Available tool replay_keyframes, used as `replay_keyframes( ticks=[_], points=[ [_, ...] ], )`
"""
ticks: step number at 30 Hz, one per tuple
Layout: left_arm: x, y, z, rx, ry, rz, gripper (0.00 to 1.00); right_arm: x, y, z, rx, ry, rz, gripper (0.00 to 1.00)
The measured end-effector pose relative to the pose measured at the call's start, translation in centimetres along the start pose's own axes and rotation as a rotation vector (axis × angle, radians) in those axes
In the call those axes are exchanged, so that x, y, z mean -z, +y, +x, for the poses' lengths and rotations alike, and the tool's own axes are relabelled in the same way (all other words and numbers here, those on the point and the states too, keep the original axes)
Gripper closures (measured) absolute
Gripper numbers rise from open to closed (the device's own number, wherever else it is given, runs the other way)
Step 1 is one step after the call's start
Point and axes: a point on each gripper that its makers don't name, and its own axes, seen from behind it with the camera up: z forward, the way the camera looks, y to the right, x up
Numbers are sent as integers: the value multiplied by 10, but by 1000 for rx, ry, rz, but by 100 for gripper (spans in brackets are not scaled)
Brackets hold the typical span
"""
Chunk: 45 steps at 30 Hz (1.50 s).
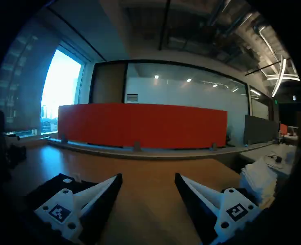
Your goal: Fold towel
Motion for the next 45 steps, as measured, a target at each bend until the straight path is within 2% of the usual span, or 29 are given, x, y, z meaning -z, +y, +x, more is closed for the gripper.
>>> replay_keyframes(
  ticks=[9,15,23,30,35,41,45],
  points=[
    [1,8,53,-5,-11,-12,16,3,0,64,1,-1,1,1],
    [1,12,92,-11,-12,-19,16,4,2,107,-22,1,0,1],
    [4,16,127,-12,-22,-23,16,7,-2,139,-25,4,2,1],
    [5,18,132,-16,-46,-44,16,12,-2,153,-23,0,4,1],
    [5,24,135,-35,-62,-83,16,14,-2,162,-13,-2,18,1],
    [8,35,138,-74,-85,-154,16,17,-15,167,-3,-24,82,1],
    [11,45,138,-114,-100,-209,16,19,-33,166,15,-53,155,1]
  ],
)
